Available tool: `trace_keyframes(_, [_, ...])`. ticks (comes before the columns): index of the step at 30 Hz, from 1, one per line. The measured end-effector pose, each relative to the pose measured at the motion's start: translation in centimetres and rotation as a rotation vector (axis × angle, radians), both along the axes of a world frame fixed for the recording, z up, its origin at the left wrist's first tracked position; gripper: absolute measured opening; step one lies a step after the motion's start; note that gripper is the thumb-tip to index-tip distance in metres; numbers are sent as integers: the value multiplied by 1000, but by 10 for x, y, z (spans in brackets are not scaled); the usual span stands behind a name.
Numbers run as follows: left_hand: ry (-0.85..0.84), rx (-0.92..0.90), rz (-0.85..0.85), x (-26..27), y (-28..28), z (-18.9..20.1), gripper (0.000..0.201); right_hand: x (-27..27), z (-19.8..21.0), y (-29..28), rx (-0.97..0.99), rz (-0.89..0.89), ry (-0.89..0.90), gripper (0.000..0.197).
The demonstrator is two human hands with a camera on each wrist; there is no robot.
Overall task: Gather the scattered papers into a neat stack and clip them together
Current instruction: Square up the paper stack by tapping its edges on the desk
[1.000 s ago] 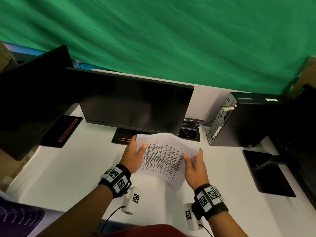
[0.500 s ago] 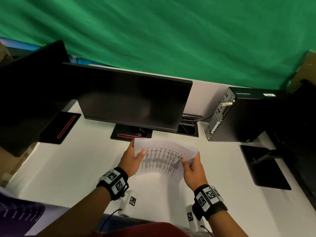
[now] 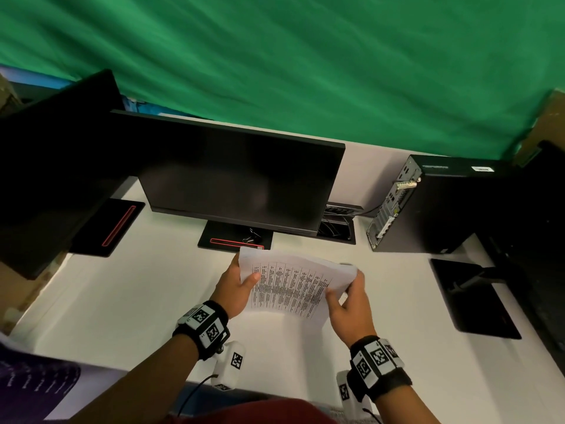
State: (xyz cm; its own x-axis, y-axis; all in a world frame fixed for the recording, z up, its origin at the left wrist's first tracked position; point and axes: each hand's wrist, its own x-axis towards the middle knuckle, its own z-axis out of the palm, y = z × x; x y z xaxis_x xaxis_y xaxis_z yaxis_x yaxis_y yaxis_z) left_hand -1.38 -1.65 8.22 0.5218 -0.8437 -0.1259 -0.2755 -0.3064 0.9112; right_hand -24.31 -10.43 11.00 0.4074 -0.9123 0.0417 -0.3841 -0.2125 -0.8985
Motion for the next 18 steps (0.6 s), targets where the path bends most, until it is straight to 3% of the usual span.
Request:
trace_keyframes(2, [5, 6, -18, 2, 0, 0, 33, 2, 22, 6, -269, -34, 33, 70])
trace_keyframes(4, [-3, 11, -30, 4, -1, -1, 32, 7, 43, 13, -629, -28, 199, 80])
trace_keyframes(6, [-11, 20, -38, 5, -1, -2, 32, 11, 49, 18, -778, 47, 367, 84])
trace_keyframes(9, [-10, 19, -61, 6, -3, -2, 32, 12, 33, 13, -744, 207, 667, 85])
trace_keyframes(13, [-34, -7, -84, 9, -4, -3, 33, 18, 46, 12, -740, 127, 584, 83])
trace_keyframes(16, [-33, -15, -87, 10, -3, -3, 33, 30, 43, 20, -735, 254, 697, 85])
trace_keyframes(18, [-36, -20, -93, 10, -2, -2, 34, 37, 42, 19, -718, 241, 692, 84])
